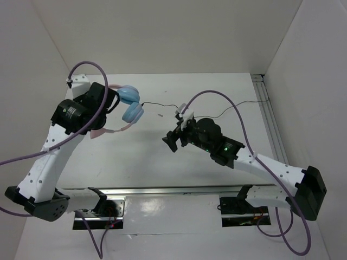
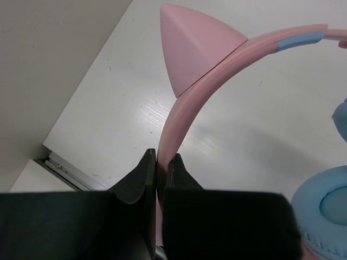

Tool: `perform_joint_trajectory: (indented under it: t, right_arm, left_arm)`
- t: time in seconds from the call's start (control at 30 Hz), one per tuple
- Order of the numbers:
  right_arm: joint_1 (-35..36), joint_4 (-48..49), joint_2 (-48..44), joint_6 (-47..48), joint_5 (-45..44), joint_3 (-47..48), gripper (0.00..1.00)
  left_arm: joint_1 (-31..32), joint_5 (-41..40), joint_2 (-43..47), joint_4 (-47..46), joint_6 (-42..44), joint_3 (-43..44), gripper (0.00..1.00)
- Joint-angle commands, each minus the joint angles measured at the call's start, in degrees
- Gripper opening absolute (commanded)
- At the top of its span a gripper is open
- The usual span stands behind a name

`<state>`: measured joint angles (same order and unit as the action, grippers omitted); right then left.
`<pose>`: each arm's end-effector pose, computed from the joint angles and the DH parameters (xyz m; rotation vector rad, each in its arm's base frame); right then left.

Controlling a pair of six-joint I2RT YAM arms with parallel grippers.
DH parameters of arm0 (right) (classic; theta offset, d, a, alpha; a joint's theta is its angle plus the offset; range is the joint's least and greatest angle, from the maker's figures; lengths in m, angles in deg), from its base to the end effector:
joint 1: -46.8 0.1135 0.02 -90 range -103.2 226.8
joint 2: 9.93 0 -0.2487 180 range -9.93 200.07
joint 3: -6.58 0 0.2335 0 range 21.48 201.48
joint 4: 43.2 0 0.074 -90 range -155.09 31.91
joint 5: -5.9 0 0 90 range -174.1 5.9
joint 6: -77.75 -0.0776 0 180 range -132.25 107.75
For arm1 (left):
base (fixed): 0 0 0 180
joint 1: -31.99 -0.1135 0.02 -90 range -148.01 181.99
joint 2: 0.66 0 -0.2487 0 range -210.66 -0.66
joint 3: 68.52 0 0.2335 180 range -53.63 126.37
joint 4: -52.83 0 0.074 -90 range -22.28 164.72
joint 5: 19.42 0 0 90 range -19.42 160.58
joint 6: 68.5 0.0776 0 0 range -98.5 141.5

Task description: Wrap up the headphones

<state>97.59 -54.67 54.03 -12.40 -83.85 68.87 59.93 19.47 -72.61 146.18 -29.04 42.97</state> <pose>0.1842 0.2264 0.2957 -0.7924 1.6674 0.6336 0.2010 -0.0382 0.3996 -0.7317 1.9907 0.3429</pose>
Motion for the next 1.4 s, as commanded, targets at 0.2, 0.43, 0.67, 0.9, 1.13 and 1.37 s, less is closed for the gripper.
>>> perform_joint_trajectory:
  t: [0.2,0.43,0.67,0.9,1.13,1.37]
  right_arm:
    - [-4.8,10.8,9.78,7.45,-2.04,5.52,1.0]
    - [-13.07,12.84,11.89,5.06,13.78,6.83,1.0]
    - [-15.97,14.95,11.79,3.39,19.95,5.43,0.99]
    - [-21.51,20.2,20.49,-0.73,25.85,6.74,0.83]
    - [-24.51,26.55,23.57,-3.63,31.47,6.22,0.57]
    - [-24.51,24.01,17.53,-4.25,24.64,2.27,0.0]
  left_arm:
    - [-2.89,8.04,4.7,-2.61,14.41,10.98,0.0]
    - [-3.42,8.66,7.34,-2.08,14.42,9.84,0.0]
    - [-3.94,11.38,7.34,-2.08,14.42,9.84,0.0]
    - [-4.48,13.14,6.82,-2.08,15.56,12.82,0.0]
    - [-4.48,13.67,7.34,-2.08,16.09,12.31,0.0]
    - [-5.0,10.6,7.34,-6.63,16.09,6.78,0.0]
